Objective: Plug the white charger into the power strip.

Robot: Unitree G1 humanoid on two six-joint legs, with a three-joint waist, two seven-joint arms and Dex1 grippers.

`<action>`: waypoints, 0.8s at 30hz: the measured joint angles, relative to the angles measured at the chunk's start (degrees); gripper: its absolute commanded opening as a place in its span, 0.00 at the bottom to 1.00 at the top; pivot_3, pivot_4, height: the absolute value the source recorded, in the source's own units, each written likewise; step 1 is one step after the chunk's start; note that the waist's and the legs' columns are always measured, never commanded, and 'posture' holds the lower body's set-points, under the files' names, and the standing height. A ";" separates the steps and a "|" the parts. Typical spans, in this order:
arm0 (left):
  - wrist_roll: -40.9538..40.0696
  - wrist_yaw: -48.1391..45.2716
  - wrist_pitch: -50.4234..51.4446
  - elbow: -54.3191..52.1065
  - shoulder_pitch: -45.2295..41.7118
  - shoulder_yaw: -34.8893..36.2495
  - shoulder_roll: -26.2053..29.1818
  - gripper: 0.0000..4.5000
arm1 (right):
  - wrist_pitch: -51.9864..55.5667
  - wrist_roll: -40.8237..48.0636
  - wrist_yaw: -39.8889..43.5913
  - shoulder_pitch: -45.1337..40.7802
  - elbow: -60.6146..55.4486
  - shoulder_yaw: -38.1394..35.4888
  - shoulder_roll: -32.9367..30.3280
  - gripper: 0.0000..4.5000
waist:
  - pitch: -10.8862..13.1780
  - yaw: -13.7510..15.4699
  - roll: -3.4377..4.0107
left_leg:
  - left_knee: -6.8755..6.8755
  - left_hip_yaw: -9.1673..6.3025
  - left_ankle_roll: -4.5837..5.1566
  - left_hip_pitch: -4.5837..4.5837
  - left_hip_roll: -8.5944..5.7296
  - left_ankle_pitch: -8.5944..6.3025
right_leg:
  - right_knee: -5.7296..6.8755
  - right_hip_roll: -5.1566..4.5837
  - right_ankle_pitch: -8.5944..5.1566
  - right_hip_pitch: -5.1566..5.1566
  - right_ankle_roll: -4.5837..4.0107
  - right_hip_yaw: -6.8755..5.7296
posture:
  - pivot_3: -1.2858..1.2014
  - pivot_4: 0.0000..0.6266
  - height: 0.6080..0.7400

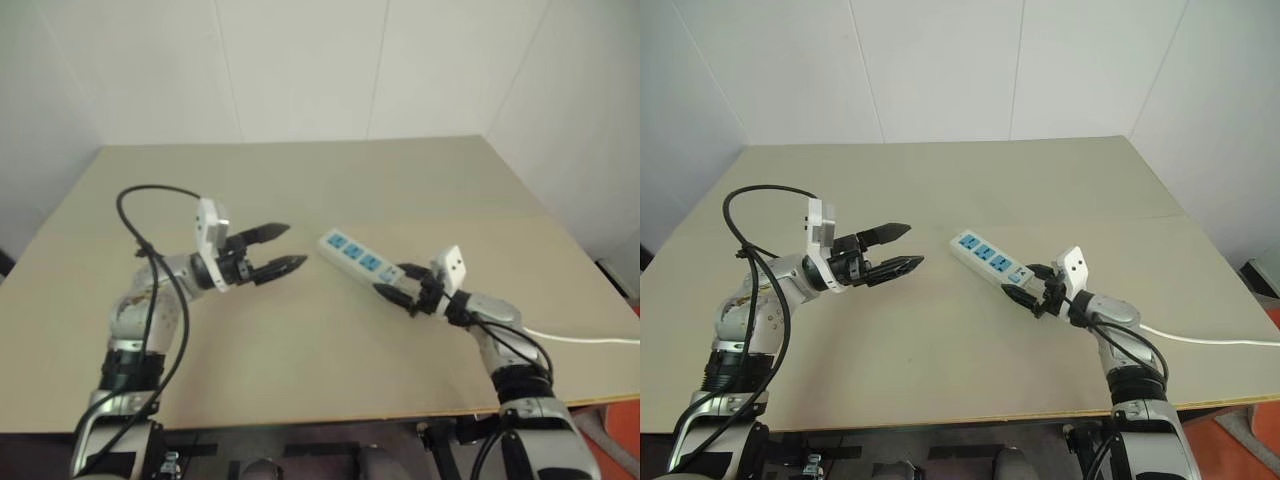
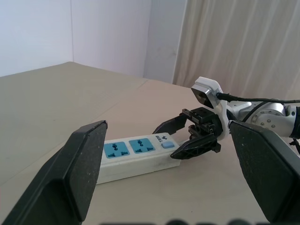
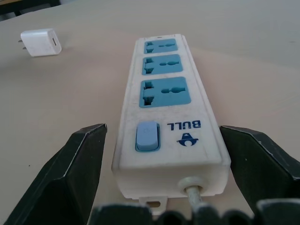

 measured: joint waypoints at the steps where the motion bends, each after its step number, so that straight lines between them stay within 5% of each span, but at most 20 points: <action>1: 0.00 0.02 0.03 -0.12 0.08 0.01 0.01 1.00 | -1.30 -0.14 -0.36 0.38 -0.28 0.00 0.10 0.99 | 0.00 0.00 0.00 | 0.00 0.00 0.00 0.00 0.00 0.00 | 0.00 0.00 0.00 0.00 0.00 0.00 | 0.52 0.24 1.00; 24: -1.00 -0.61 1.28 -1.86 1.27 0.06 1.07 1.00 | -14.34 -2.29 -2.02 -3.06 12.90 0.24 4.08 0.99 | 0.00 -0.14 0.00 | 0.00 0.00 0.00 0.03 0.01 0.00 | 0.02 0.01 0.00 0.00 0.00 0.00 | 0.52 0.24 1.00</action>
